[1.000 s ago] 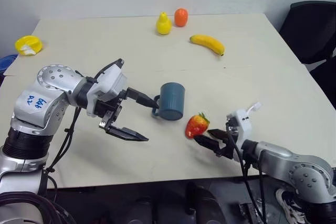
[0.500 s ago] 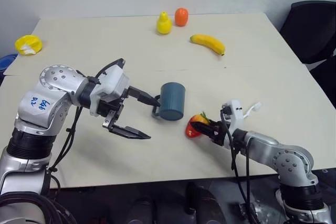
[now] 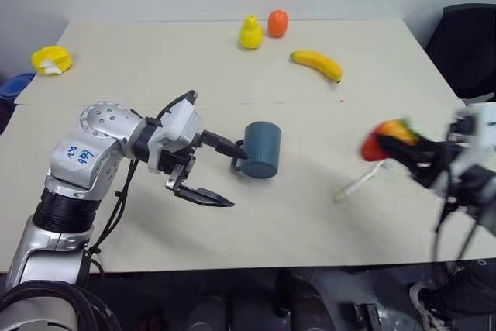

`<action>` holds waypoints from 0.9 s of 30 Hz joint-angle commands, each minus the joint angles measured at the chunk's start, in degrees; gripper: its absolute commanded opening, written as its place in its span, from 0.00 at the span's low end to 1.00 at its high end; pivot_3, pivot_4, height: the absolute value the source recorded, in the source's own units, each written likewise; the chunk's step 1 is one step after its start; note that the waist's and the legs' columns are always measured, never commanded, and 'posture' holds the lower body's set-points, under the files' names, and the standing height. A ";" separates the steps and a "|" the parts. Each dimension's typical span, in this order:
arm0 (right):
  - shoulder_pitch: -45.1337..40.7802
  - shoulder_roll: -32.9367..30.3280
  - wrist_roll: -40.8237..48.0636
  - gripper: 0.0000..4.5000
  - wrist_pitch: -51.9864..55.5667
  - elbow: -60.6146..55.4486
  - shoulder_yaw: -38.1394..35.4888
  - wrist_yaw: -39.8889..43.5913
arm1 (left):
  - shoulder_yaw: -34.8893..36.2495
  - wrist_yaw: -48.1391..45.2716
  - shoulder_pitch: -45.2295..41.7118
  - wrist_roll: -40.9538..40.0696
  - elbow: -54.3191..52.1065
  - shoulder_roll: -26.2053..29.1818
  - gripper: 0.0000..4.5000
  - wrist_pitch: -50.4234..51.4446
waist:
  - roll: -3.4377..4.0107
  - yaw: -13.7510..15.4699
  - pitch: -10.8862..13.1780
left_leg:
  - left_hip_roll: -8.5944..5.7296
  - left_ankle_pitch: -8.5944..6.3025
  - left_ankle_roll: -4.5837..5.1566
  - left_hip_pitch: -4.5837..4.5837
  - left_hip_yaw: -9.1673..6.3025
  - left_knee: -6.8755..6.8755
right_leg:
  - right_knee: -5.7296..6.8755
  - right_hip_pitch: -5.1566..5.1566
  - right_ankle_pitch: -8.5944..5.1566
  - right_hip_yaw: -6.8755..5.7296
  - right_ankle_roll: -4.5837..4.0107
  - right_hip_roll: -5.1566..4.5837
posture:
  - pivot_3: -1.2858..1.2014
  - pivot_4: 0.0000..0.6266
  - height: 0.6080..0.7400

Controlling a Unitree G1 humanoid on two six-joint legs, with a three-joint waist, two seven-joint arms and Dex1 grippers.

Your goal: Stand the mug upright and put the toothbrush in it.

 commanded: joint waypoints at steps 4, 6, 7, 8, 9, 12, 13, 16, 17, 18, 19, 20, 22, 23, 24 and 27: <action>17.54 9.46 -7.87 0.52 -3.30 -2.49 -7.92 0.84 | -0.38 -0.47 -1.91 0.66 1.81 -2.08 1.00 -2.20 | -0.02 -0.23 -0.01 | 0.04 -0.01 0.03 0.22 0.11 -0.05 | -0.06 0.45 0.05 0.19 0.09 0.06 | 0.52 0.24 1.00; 18.31 12.90 -11.13 0.52 -5.48 -2.38 -5.57 -0.36 | -0.57 -0.67 -2.27 0.89 2.27 -2.56 1.00 -2.59 | 0.01 -0.96 0.00 | 0.10 -0.01 0.08 0.31 -0.21 -0.01 | -0.08 0.52 0.10 0.33 0.14 0.07 | 0.52 0.24 1.00; 18.20 14.02 -12.61 0.59 -6.45 -2.24 -4.81 -0.77 | -0.61 -0.75 -2.40 0.97 2.35 -2.72 1.00 -2.69 | 0.03 -1.35 0.00 | 0.16 0.02 0.13 0.36 -0.16 -0.01 | -0.08 0.51 0.10 0.46 0.15 0.03 | 0.52 0.24 1.00; 17.88 15.43 -13.05 0.66 -7.19 -1.56 -4.57 -1.13 | -0.64 -0.85 -2.58 1.07 2.53 -2.84 1.00 -2.79 | 0.03 -1.72 0.00 | 0.21 0.05 0.20 0.40 -0.08 -0.01 | -0.09 0.52 0.10 0.58 0.15 -0.01 | 0.52 0.24 1.00; 17.63 16.60 -13.57 0.72 -8.03 -0.92 -4.35 -1.10 | -0.70 -0.94 -2.83 1.19 2.88 -2.95 1.00 -3.00 | 0.04 -2.03 0.00 | 0.19 0.08 0.25 0.42 -0.04 -0.01 | -0.08 0.51 0.11 0.64 0.18 -0.06 | 0.52 0.24 1.00; 17.53 17.66 -15.24 0.94 -9.16 -0.22 -4.50 -1.25 | -0.81 -1.05 -3.42 1.59 3.69 -3.17 1.00 -3.56 | 0.06 -2.09 -0.01 | 0.17 0.11 0.29 0.47 -0.03 -0.01 | -0.01 0.51 0.13 0.65 0.17 -0.09 | 0.52 0.24 1.00; 17.68 17.42 -15.43 1.00 -9.41 -0.43 -5.00 -0.80 | -0.75 -1.02 -3.45 1.57 3.68 -3.17 1.00 -3.54 | 0.07 -2.07 -0.01 | 0.16 0.11 0.29 0.47 -0.04 -0.02 | 0.03 0.49 0.12 0.65 0.15 -0.09 | 0.52 0.24 1.00; 17.85 14.56 -15.13 1.00 -8.92 -1.26 -7.57 0.24 | -0.16 -0.43 -3.20 1.43 3.70 -3.06 1.00 -3.11 | 0.10 -1.99 -0.01 | 0.17 0.10 0.28 0.46 -0.10 -0.03 | 0.13 0.46 0.13 0.59 0.14 -0.09 | 0.52 0.24 1.00; 17.90 13.10 -15.19 1.00 -8.49 -1.45 -8.45 0.57 | 0.13 0.02 -3.00 1.46 3.75 -2.93 1.00 -2.90 | 0.12 -1.97 -0.01 | 0.16 0.09 0.30 0.45 -0.10 -0.03 | 0.15 0.44 0.13 0.59 0.14 -0.10 | 0.52 0.24 1.00; 18.00 11.78 -15.24 1.00 -8.15 -1.59 -9.09 0.96 | 0.38 0.43 -2.84 1.53 3.86 -2.80 1.00 -2.79 | 0.12 -1.94 -0.01 | 0.13 0.08 0.32 0.44 -0.10 -0.04 | 0.14 0.42 0.14 0.59 0.14 -0.12 | 0.52 0.24 1.00; 18.50 9.30 -15.45 1.00 -7.44 -2.17 -10.09 2.22 | 0.93 1.27 -2.54 1.68 4.09 -2.54 1.00 -2.65 | 0.12 -1.86 -0.01 | 0.13 0.05 0.37 0.41 -0.10 -0.03 | 0.10 0.42 0.14 0.58 0.15 -0.13 | 0.52 0.24 1.00; 19.53 5.80 -15.84 1.00 -6.56 -3.41 -11.44 4.68 | 1.88 2.95 -2.27 1.87 4.54 -2.04 1.00 -1.73 | 0.13 -1.80 0.00 | 0.10 0.04 0.39 0.39 -0.10 -0.04 | 0.06 0.42 0.15 0.58 0.17 -0.14 | 0.52 0.24 1.00; 21.50 -0.64 -15.77 1.00 -5.02 -6.06 -14.40 10.40 | 4.36 6.82 -1.92 1.71 5.36 -0.61 1.00 1.49 | 0.17 -1.83 0.03 | 0.05 0.01 0.45 0.35 -0.08 -0.04 | 0.00 0.41 0.18 0.60 0.23 -0.17 | 0.52 0.24 1.00; 22.16 -3.77 -15.14 1.00 -4.49 -7.68 -15.90 13.96 | 6.04 8.95 -1.83 1.34 5.73 0.37 1.00 3.86 | 0.15 -1.87 0.03 | 0.08 0.00 0.46 0.34 -0.09 -0.03 | -0.02 0.41 0.19 0.60 0.24 -0.14 | 0.52 0.24 1.00; 22.56 -5.66 -14.66 1.00 -4.16 -8.64 -16.91 16.33 | 7.10 10.30 -1.78 1.01 5.88 1.00 1.00 5.45 | 0.09 -2.00 0.06 | 0.08 0.00 0.46 0.35 -0.09 -0.04 | -0.02 0.41 0.19 0.60 0.24 -0.13 | 0.52 0.24 1.00; 20.53 -11.96 -8.02 1.00 -3.04 -11.74 -20.02 25.22 | 9.28 16.10 -1.91 1.77 6.97 3.87 1.00 13.01 | -0.05 -1.94 0.12 | 0.21 0.02 0.41 0.35 -0.19 -0.04 | -0.02 0.43 0.18 0.53 0.23 -0.03 | 0.52 0.24 1.00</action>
